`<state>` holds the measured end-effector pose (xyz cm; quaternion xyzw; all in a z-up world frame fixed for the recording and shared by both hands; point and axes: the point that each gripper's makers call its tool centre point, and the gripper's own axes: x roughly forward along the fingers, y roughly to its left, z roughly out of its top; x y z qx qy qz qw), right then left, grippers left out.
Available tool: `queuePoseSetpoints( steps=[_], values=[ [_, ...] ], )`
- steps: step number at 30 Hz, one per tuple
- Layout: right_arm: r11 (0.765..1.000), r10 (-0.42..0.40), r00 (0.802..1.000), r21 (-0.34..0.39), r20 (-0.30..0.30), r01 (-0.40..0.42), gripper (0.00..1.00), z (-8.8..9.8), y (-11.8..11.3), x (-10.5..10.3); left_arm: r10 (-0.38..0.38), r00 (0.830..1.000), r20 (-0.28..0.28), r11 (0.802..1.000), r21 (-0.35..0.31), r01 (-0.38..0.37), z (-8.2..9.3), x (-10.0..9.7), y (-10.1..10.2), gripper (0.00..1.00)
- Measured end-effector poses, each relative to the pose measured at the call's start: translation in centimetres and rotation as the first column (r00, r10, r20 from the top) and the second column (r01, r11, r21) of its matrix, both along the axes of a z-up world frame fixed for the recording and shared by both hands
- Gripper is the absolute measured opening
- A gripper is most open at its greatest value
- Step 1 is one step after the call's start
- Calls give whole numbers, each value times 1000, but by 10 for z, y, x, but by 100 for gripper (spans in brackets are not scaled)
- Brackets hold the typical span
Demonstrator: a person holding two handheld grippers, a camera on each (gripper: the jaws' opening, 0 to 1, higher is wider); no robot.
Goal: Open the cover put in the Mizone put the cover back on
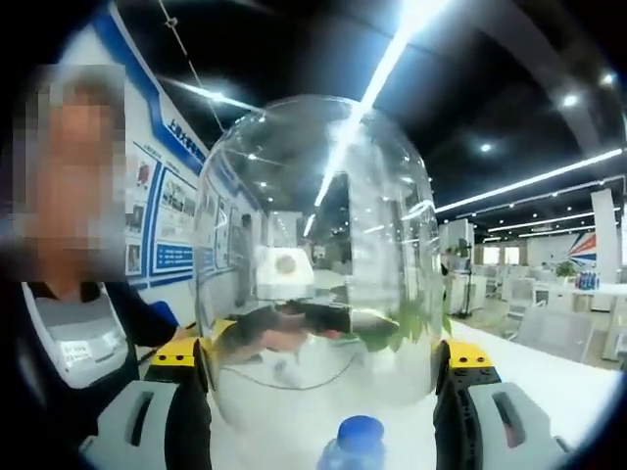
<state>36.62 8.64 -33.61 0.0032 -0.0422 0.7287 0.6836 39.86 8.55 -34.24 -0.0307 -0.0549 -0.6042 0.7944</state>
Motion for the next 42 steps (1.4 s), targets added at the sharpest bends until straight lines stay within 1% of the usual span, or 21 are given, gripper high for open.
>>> queuePoseSetpoints(
  steps=[2,8,14,18,22,30,36,42],
  values=[
    [1000,1,1000,5,-5,-1,89,-3,-1,5,1,1000,-2,1000,0,-1,-4,2,0,83],
    [1000,7,1000,-5,-13,-7,89,-20,-1,7,5,1000,-6,1000,21,-4,-17,5,-1,83],
    [1000,10,999,2,-31,-10,89,-29,-1,14,7,1000,-20,1000,23,-6,-27,8,0,83],
    [1000,12,999,-9,-34,-12,89,-40,2,11,9,1000,-28,1000,26,-8,-37,10,1,83],
    [1000,10,999,-13,-40,-11,89,-49,3,8,7,999,-39,1000,18,-6,-44,15,1,83],
    [1000,9,999,-16,-51,-9,89,-60,0,16,4,999,-48,1000,17,-3,-56,18,0,83],
    [1000,10,999,-21,-43,-10,89,-70,-1,13,4,999,-48,1000,23,-3,-67,17,-2,83],
    [1000,10,998,-18,-56,-11,89,-79,-3,18,4,998,-55,1000,22,-3,-75,18,-3,83]
  ],
)
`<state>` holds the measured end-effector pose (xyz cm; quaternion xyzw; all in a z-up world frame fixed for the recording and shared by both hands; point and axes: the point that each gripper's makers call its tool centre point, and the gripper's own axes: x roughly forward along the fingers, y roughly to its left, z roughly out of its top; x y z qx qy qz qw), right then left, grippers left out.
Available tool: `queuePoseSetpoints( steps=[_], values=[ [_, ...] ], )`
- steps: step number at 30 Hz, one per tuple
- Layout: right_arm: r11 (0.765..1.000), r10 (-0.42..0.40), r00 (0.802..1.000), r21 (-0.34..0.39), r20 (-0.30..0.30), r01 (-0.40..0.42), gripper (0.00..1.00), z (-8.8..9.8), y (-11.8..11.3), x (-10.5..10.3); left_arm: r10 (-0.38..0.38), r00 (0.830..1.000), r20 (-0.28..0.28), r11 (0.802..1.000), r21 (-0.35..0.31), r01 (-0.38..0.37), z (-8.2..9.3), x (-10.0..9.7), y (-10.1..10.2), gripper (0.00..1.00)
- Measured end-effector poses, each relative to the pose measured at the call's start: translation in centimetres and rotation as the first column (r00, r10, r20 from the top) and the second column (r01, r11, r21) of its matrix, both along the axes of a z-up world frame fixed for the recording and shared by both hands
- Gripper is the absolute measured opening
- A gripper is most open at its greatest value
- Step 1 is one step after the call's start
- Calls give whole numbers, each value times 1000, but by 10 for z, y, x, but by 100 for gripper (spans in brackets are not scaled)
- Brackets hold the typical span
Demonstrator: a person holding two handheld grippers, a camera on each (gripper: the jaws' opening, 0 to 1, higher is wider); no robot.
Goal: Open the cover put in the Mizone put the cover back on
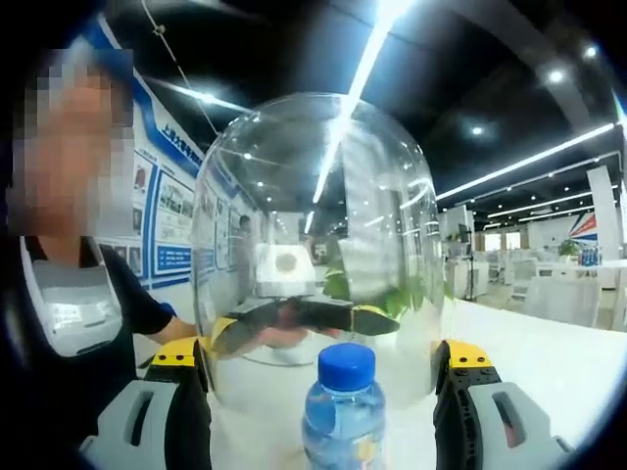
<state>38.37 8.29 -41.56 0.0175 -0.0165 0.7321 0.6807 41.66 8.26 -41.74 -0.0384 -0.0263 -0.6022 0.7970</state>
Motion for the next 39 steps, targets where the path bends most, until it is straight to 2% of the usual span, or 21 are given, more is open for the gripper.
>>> queuePoseSetpoints(
  steps=[8,26,32,39],
  values=[
    [1000,1,1000,2,-7,-1,89,-13,1,-1,0,1000,-7,1000,6,0,-13,0,1,83],
    [1000,8,1000,-21,-26,-8,89,-57,13,-8,5,1000,-27,1000,26,-4,-53,6,7,83],
    [999,6,999,-40,-32,-7,89,-70,12,-4,1,999,-37,999,35,0,-67,9,6,83],
    [999,9,999,-45,-43,-11,89,-81,8,-1,2,999,-44,999,49,0,-75,10,4,83]
  ],
)
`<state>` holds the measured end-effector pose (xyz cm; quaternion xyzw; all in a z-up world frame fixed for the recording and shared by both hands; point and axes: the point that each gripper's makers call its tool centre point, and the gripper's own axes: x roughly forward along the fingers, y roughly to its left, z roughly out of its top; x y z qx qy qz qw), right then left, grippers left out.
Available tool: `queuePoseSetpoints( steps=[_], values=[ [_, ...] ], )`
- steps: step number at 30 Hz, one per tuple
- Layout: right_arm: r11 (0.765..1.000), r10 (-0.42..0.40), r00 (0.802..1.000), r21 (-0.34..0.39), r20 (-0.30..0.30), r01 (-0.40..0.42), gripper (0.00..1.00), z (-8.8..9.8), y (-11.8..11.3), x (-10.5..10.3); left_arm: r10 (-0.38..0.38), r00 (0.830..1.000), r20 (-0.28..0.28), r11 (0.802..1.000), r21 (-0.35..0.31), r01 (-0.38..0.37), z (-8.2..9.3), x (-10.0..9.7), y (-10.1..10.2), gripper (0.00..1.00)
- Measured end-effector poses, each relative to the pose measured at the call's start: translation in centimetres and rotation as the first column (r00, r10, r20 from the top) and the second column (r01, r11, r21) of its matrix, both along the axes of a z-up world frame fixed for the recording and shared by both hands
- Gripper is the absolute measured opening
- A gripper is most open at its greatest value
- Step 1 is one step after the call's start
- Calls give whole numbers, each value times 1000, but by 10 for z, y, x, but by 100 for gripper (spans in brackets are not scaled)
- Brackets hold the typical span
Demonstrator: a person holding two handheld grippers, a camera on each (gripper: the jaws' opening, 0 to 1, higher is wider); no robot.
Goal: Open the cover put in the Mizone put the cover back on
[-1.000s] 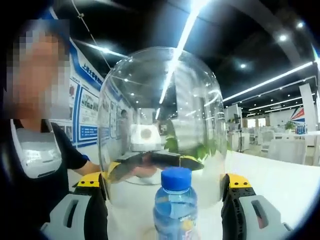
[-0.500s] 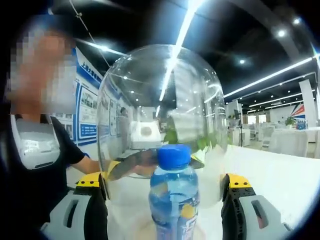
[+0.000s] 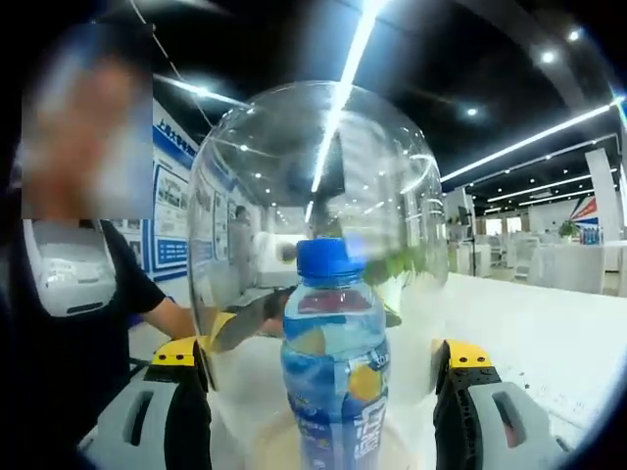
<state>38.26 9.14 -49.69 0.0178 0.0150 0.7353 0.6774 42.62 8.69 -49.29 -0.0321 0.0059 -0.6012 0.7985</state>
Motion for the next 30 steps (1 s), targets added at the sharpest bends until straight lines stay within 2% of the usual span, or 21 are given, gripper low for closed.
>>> queuePoseSetpoints(
  steps=[13,22,30],
  values=[
    [1000,5,1000,-25,-13,-5,89,-21,-5,0,-4,1000,-14,999,35,4,-21,-2,-5,83],
    [1000,4,1000,-15,-24,-5,89,-28,-7,1,-2,1000,-27,999,47,3,-30,-1,-7,84],
    [1000,4,1000,0,3,-4,89,-32,-10,-2,-1,1000,1,998,60,1,-33,-4,-7,84]
  ],
)
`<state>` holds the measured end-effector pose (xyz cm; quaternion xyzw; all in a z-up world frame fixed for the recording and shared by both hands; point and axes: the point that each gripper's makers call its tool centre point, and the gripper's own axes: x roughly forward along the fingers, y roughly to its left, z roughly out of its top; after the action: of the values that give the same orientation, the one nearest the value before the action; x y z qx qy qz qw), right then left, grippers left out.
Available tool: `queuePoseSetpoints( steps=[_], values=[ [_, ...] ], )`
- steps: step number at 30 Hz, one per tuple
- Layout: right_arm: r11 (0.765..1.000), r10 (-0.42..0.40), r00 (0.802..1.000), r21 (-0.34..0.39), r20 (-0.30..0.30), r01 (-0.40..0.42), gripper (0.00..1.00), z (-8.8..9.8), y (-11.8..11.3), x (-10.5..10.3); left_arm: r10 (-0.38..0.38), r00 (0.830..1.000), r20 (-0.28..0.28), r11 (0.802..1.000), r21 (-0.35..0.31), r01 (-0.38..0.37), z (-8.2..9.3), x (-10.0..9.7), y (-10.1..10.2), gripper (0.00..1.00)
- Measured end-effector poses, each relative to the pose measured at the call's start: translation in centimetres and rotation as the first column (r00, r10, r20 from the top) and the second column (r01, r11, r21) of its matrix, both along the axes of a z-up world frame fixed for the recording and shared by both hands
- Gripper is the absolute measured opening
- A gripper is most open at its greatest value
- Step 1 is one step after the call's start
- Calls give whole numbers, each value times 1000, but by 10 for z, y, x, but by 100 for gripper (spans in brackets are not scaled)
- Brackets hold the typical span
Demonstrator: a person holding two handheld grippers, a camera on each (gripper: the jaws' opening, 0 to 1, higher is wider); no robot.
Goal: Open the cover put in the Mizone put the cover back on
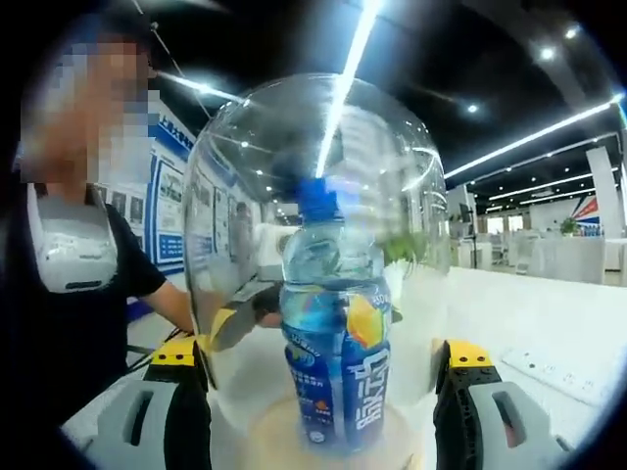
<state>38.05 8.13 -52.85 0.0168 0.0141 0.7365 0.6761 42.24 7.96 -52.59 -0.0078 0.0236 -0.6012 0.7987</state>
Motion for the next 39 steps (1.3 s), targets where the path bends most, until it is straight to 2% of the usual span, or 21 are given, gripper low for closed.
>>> queuePoseSetpoints(
  steps=[13,39],
  values=[
    [998,-1,1000,61,-11,2,90,3,0,-2,13,1000,-5,1000,14,-13,0,-1,0,84],
    [998,-4,1000,68,-14,5,90,3,4,-4,28,999,-30,999,42,-27,-4,-1,2,84]
  ],
)
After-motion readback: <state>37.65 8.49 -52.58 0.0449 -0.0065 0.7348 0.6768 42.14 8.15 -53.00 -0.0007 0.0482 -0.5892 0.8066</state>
